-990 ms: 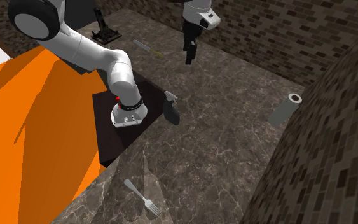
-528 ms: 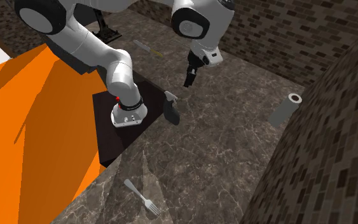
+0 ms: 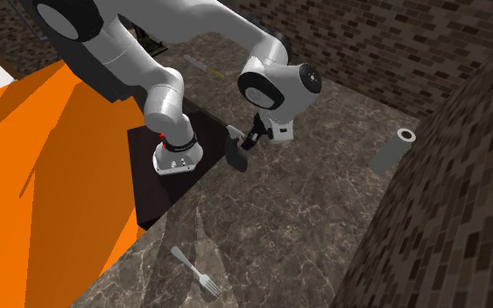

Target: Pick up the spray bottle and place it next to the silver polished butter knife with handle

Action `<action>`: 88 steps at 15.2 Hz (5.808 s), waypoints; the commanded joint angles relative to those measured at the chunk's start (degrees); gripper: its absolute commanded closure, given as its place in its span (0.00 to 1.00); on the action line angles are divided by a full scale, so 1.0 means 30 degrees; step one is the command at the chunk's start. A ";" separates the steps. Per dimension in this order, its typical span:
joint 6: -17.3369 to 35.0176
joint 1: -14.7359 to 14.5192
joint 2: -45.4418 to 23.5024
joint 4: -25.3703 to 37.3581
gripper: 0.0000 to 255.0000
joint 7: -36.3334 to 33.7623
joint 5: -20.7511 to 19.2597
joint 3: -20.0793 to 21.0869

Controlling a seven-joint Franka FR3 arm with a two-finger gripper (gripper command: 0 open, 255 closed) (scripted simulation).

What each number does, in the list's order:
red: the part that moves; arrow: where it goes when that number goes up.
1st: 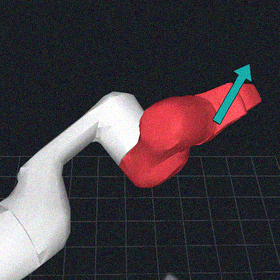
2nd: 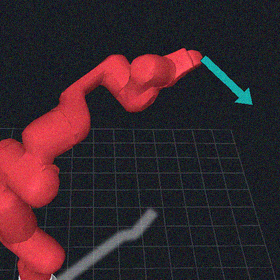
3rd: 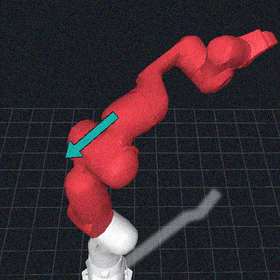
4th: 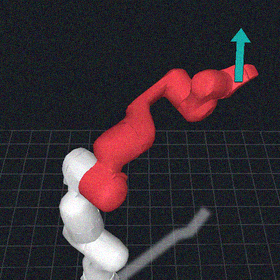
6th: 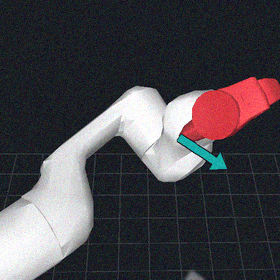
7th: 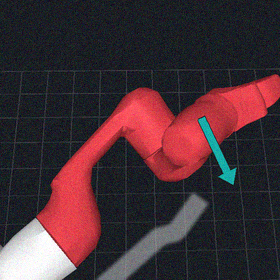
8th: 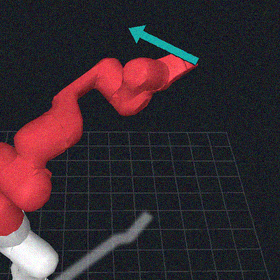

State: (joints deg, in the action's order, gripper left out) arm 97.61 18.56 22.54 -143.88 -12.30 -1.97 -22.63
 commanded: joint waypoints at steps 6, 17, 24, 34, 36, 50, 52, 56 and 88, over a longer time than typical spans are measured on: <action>0.1686 0.1141 -0.1656 -0.1637 0.00 -0.0628 0.0362 -0.1391; 0.3164 0.1131 -0.1767 -0.3014 0.00 -0.0598 0.0376 -0.1419; 0.3166 0.1131 -0.1770 -0.3013 1.00 -0.0596 0.0376 -0.1420; 0.1596 0.1265 -0.0651 -0.2473 1.00 -0.1043 0.0155 -0.1171; 0.0980 0.1307 -0.0254 -0.2225 1.00 -0.1200 0.0100 -0.1069; -0.3125 0.1439 0.1786 -0.0023 1.00 -0.2065 0.0075 -0.0382; -0.3681 0.1439 0.1979 0.0354 1.00 -0.2164 0.0105 -0.0293; -0.4773 0.1426 0.2297 0.1150 1.00 -0.2351 0.0181 -0.0124; -1.2864 0.0994 0.2081 0.9522 1.00 -0.3422 0.1185 0.0681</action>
State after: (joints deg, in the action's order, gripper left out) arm 59.81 21.61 29.02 -116.32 -22.49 1.46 -20.61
